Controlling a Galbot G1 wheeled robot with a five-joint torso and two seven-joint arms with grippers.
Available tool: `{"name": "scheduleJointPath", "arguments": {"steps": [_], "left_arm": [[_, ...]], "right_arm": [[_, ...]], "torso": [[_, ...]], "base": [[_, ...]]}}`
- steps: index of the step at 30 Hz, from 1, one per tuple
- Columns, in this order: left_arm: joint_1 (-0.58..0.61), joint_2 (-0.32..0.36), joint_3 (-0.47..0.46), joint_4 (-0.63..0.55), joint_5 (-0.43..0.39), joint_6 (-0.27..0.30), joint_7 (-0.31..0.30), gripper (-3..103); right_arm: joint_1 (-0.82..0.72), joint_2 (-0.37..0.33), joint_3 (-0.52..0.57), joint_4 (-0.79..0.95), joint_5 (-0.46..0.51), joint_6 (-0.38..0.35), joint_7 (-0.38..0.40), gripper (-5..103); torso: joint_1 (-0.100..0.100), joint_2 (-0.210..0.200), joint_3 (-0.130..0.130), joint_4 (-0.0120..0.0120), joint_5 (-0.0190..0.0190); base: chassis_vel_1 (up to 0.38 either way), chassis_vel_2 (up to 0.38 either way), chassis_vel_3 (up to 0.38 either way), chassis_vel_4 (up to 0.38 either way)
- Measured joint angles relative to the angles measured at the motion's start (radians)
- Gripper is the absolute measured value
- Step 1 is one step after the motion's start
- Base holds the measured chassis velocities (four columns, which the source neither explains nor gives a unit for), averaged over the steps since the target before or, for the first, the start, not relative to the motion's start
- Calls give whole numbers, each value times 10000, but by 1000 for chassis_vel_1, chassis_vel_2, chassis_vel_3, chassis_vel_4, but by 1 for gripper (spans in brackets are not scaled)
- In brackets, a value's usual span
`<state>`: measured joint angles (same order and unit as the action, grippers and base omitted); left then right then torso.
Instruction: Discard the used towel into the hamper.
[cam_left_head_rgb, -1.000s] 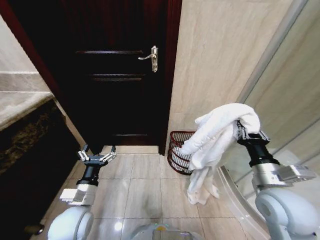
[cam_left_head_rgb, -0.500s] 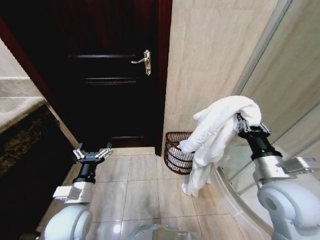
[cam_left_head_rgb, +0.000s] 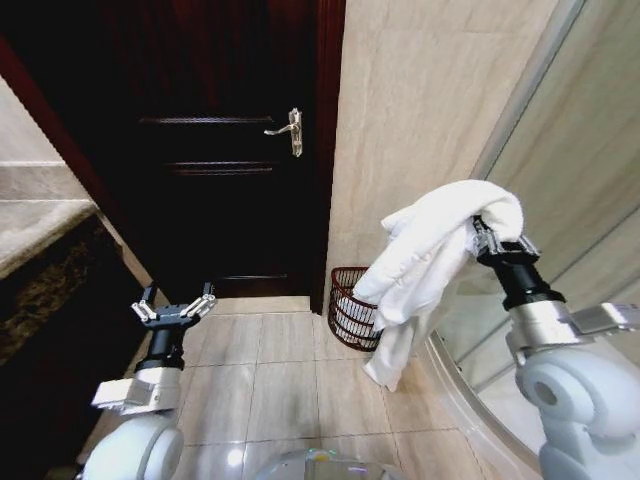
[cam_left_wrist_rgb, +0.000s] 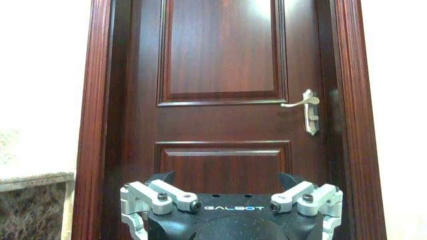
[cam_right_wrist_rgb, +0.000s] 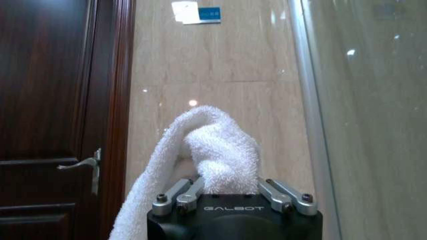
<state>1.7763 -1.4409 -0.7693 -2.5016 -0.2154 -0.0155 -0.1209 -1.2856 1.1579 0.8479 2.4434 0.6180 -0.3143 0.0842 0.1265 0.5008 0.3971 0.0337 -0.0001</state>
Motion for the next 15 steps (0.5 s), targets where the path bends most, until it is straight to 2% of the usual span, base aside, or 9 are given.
{"name": "scheduleJointPath", "arguments": {"steps": [8,15], "left_arm": [[-396,-20,415,201,215,1,-12,100],[-648,-81,1079,385,480,60,-25,100]], "right_arm": [[899,187,-1004,-574,-807,246,-251,19],[1559,77,-1404,-754,-880,30,-37,19]], "torso": [[144,353,216,4,0],[248,634,393,2,2]], "base": [[0,0,0,0],[0,0,0,0]]}}
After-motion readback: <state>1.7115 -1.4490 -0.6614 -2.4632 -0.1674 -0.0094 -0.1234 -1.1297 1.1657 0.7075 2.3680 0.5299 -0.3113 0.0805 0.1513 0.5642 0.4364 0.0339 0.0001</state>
